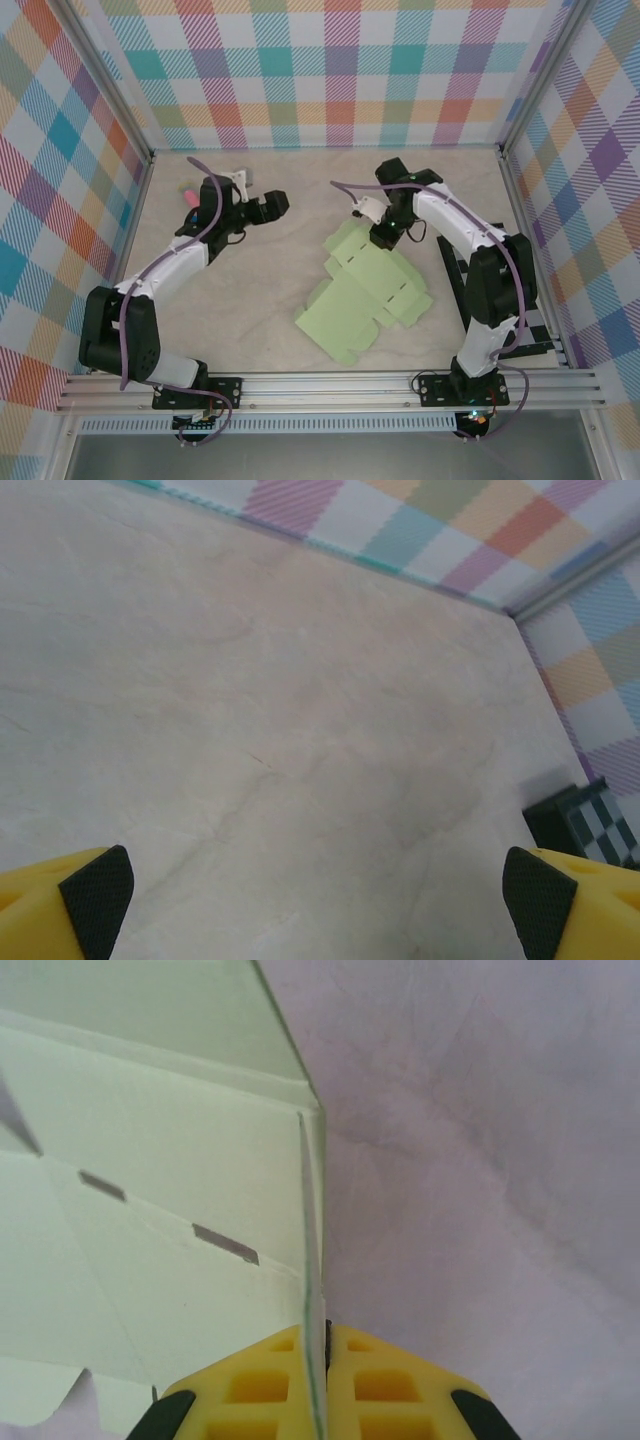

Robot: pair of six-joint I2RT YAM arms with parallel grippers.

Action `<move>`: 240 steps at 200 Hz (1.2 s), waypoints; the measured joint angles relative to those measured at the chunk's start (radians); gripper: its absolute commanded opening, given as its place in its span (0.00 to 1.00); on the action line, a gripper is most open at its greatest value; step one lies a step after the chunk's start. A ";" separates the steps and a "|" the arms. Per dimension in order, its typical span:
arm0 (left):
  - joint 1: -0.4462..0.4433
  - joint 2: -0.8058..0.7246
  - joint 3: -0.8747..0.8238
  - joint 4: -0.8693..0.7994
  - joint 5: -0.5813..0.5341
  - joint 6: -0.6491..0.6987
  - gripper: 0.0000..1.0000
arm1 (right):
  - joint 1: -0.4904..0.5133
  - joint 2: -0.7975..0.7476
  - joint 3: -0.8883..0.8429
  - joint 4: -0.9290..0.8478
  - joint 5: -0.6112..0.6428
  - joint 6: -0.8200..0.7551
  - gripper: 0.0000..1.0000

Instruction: Fold the paper box

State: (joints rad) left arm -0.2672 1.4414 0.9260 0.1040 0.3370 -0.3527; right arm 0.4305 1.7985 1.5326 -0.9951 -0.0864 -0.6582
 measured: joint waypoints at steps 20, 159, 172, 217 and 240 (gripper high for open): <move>-0.014 0.025 -0.053 0.071 0.069 0.029 0.99 | 0.000 -0.008 -0.017 0.071 0.019 -0.159 0.00; -0.122 0.219 0.053 0.142 0.480 0.036 1.00 | 0.030 0.130 0.128 0.262 0.034 -0.473 0.00; -0.124 0.222 0.059 0.113 0.465 0.051 1.00 | 0.032 0.152 0.156 0.240 0.033 -0.454 0.00; -0.156 0.274 0.169 0.023 0.415 0.113 0.90 | 0.034 0.186 0.230 0.138 0.040 -0.401 0.00; -0.163 0.303 0.205 0.015 0.412 0.116 0.84 | 0.034 0.214 0.282 0.093 0.042 -0.374 0.00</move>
State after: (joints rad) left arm -0.4301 1.7443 1.1313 0.1188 0.7490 -0.2363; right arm 0.4648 2.0129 1.8149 -0.9020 -0.0448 -1.0325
